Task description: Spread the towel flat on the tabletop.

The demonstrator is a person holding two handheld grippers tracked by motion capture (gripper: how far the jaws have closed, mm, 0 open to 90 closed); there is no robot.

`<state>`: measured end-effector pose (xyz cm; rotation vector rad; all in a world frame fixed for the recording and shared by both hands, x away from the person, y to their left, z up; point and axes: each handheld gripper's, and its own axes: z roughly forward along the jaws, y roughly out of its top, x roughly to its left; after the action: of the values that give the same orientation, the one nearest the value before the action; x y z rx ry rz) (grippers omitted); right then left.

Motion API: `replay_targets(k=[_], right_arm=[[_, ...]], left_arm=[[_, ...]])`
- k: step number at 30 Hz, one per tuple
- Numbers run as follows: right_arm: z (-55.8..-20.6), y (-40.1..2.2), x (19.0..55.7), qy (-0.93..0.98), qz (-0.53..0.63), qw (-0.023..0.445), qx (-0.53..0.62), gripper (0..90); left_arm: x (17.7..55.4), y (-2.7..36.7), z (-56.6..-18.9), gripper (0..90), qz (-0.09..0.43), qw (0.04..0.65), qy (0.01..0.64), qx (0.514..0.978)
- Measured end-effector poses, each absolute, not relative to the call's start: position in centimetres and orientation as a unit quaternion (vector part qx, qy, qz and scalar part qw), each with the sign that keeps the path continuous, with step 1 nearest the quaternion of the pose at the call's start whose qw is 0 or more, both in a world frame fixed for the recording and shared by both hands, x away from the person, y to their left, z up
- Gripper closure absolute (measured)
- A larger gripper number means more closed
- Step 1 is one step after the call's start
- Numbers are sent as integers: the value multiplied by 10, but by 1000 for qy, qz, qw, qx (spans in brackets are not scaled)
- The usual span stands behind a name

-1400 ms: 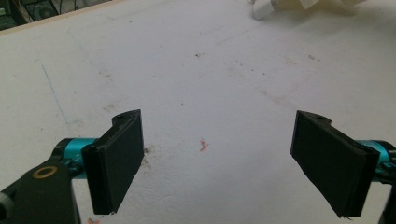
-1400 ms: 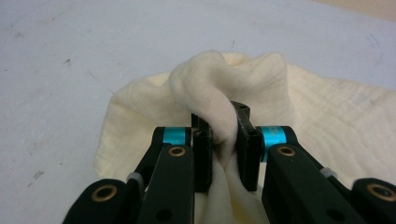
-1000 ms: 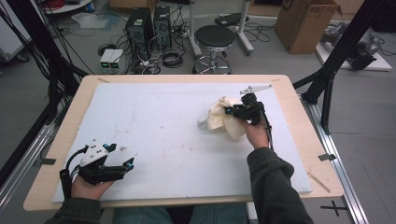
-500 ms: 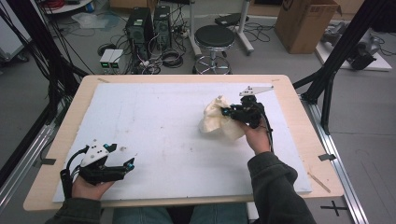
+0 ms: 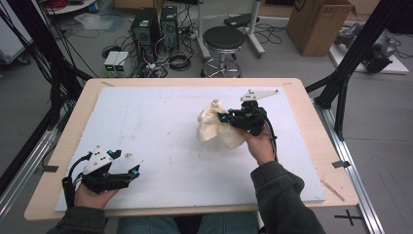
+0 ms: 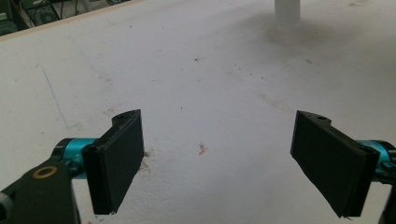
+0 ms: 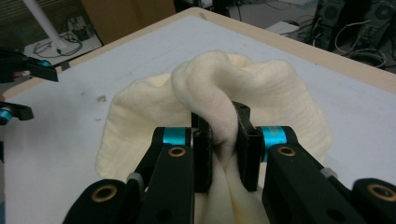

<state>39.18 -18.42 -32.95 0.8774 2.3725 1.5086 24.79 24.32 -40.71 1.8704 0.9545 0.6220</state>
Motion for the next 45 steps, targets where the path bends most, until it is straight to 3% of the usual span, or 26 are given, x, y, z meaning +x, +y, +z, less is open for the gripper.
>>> replay_targets(k=[21, 34, 45], right_arm=[[-343, -130, 384, 810, 519, 57, 268, 803], [-350, -110, 377, 810, 523, 55, 260, 800], [-387, -97, 377, 840, 461, 41, 283, 785]], left_arm=[[248, 244, -407, 178, 253, 458, 386, 760], [248, 245, -407, 178, 252, 458, 386, 760], [248, 246, -407, 178, 253, 459, 387, 759]])
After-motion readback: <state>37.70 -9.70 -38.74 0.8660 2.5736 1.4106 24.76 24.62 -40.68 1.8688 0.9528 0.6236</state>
